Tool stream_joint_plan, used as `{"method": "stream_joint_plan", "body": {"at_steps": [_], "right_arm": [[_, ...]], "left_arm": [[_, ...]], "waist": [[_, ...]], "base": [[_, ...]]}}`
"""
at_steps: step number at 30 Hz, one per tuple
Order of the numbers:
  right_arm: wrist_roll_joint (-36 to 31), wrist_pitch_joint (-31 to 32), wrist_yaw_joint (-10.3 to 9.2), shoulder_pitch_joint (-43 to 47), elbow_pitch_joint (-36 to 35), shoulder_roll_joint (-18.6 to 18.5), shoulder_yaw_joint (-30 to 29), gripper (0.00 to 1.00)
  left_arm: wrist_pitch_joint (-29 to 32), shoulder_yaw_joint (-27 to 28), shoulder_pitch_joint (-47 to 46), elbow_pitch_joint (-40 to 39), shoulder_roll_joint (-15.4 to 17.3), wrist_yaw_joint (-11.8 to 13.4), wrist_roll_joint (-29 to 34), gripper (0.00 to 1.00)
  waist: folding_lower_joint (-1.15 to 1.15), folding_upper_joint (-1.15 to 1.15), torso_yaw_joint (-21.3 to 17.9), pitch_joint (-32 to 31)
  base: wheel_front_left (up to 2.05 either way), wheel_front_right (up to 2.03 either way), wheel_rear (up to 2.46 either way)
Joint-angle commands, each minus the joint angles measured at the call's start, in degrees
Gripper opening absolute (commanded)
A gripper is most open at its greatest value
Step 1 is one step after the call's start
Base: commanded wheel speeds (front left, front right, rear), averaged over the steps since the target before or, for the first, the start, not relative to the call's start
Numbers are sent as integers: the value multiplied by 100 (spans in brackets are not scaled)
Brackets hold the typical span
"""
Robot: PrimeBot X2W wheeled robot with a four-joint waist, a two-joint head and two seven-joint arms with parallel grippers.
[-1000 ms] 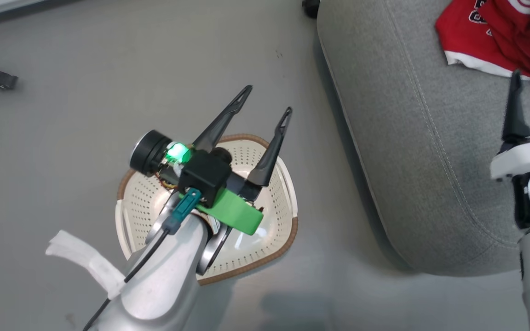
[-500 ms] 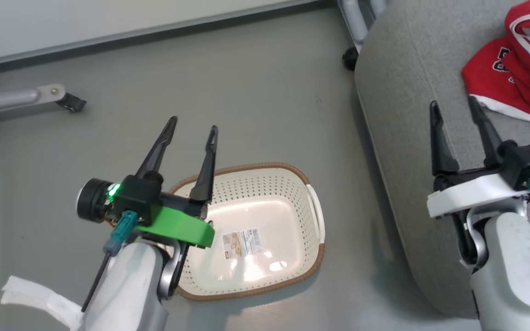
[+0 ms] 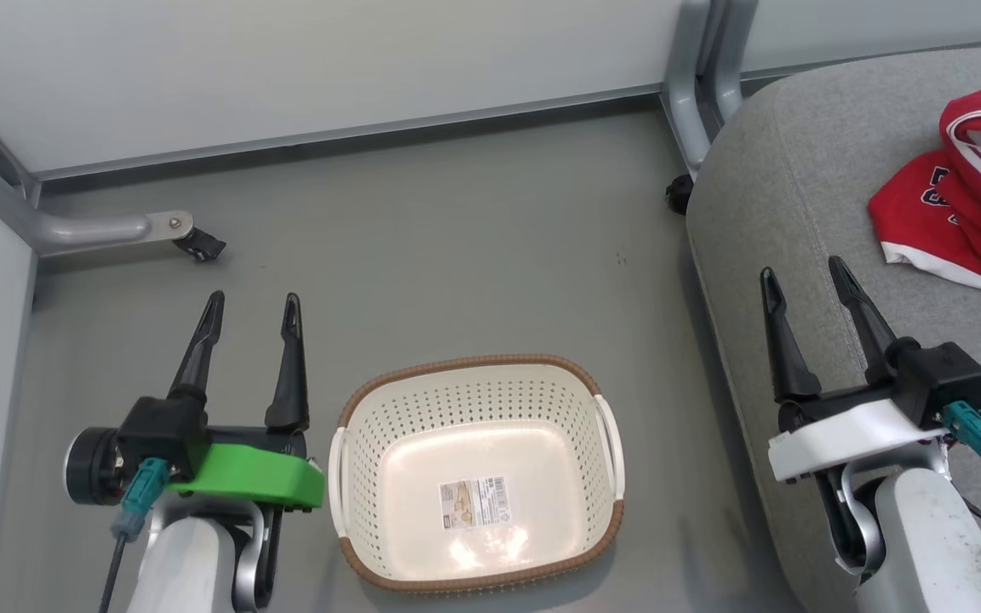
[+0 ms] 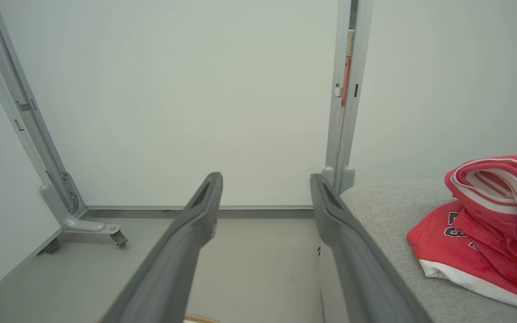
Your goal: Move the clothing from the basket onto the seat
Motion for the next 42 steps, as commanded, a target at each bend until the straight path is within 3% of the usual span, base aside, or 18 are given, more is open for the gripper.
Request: {"method": "stream_joint_plan", "body": {"at_steps": [1,19,42], "right_arm": [[-50,-13,-4,149,-58,-5,-29,100],[215,-13,-4,990,-375,10,-90,100],[281,-13,-4,1146,-427,9,-13,100]], "left_arm": [[5,80,143,-48,-22,47,41,100],[5,387,687,-238,-90,4,90,100],[5,423,823,-224,-108,85,132,100]], "waist": [[0,0,52,-125],[0,0,245,-538],[0,0,345,-618]], "base": [[0,0,0],[0,0,0],[0,0,0]]}}
